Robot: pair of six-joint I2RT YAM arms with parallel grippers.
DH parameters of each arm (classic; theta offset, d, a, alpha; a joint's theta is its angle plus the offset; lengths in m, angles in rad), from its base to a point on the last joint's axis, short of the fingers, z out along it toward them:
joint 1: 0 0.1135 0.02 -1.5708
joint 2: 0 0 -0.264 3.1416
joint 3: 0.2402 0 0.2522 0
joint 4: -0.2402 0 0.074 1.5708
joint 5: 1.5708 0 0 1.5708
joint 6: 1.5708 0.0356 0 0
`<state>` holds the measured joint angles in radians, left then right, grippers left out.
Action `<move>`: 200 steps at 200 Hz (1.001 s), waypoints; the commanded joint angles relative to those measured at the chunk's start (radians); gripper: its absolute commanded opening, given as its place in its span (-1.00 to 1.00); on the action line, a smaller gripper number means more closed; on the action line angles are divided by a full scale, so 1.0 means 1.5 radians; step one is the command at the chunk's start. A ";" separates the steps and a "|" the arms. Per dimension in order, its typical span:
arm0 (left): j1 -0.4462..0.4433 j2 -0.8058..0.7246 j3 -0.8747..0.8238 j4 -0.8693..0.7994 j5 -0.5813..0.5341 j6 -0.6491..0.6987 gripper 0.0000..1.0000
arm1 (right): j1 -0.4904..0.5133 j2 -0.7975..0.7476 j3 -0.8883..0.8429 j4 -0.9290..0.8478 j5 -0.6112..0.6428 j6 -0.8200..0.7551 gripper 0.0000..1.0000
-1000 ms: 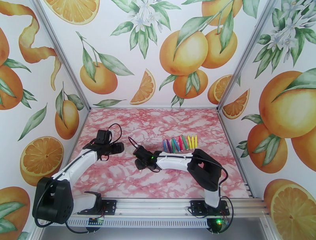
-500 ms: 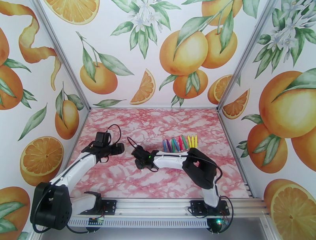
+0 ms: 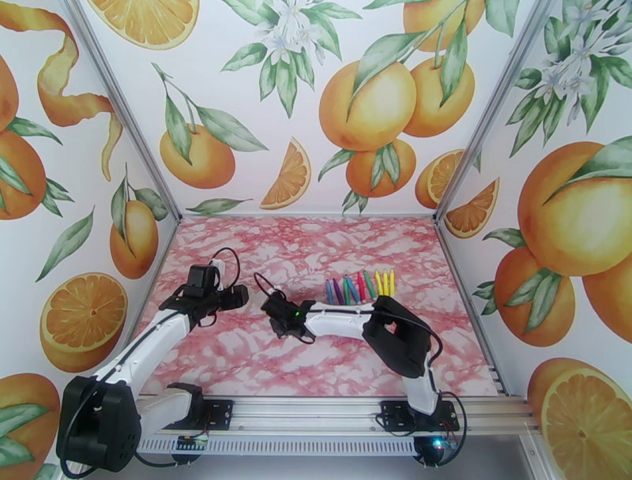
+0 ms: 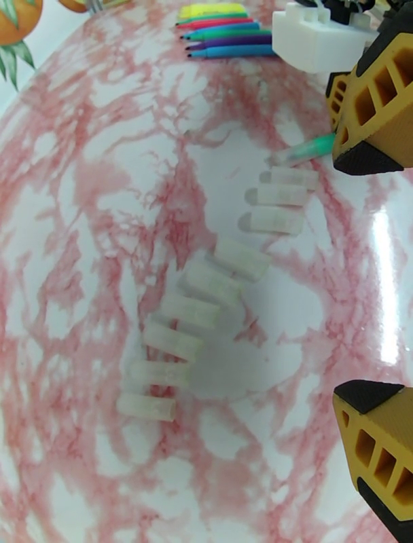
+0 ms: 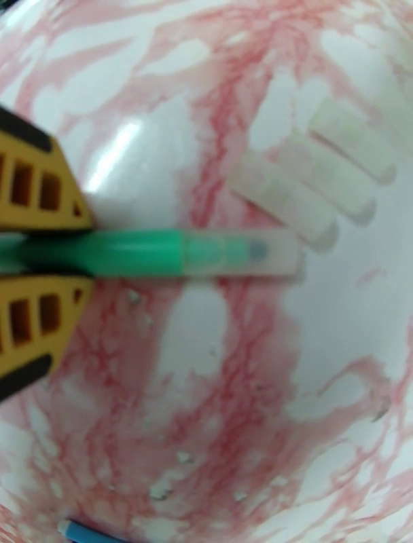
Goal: Open the pen caps
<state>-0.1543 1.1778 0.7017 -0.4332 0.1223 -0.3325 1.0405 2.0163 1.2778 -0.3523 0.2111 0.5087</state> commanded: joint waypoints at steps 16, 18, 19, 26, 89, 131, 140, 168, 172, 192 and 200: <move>0.004 -0.012 0.001 0.024 0.047 0.006 0.65 | -0.009 -0.021 -0.033 0.005 0.041 0.005 -0.73; 0.003 -0.012 0.001 0.025 0.048 0.006 0.65 | -0.010 -0.022 -0.035 0.006 0.041 0.005 -0.73; 0.003 -0.012 0.002 0.024 0.049 0.005 0.65 | -0.011 -0.024 -0.036 0.007 0.042 0.005 -0.73; 0.003 -0.012 0.002 0.027 0.053 0.005 0.65 | -0.015 -0.030 -0.042 0.011 0.043 0.005 -0.74; 0.002 -0.008 0.006 0.056 0.128 0.002 0.62 | -0.049 -0.115 -0.128 0.102 0.013 -0.030 -0.76; 0.000 0.008 0.013 0.101 0.230 -0.011 0.61 | -0.055 -0.182 -0.190 0.189 -0.022 -0.074 -0.76; -0.004 0.014 0.018 0.111 0.255 -0.014 0.61 | -0.057 -0.195 -0.202 0.207 -0.030 -0.078 -0.76; -0.022 0.034 0.027 0.155 0.324 -0.031 0.59 | -0.058 -0.225 -0.234 0.263 -0.041 -0.085 -0.77; -0.025 0.036 0.026 0.164 0.333 -0.037 0.59 | -0.059 -0.227 -0.237 0.269 -0.042 -0.087 -0.77; -0.040 0.050 0.032 0.192 0.363 -0.052 0.57 | -0.059 -0.235 -0.244 0.290 -0.047 -0.090 -0.77; -0.048 0.056 0.036 0.197 0.368 -0.056 0.56 | -0.058 -0.238 -0.249 0.303 -0.051 -0.090 -0.78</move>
<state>-0.2008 1.2392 0.7082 -0.2321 0.5747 -0.3851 0.9588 1.6917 0.9276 0.0029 0.1665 0.3943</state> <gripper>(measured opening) 0.786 0.127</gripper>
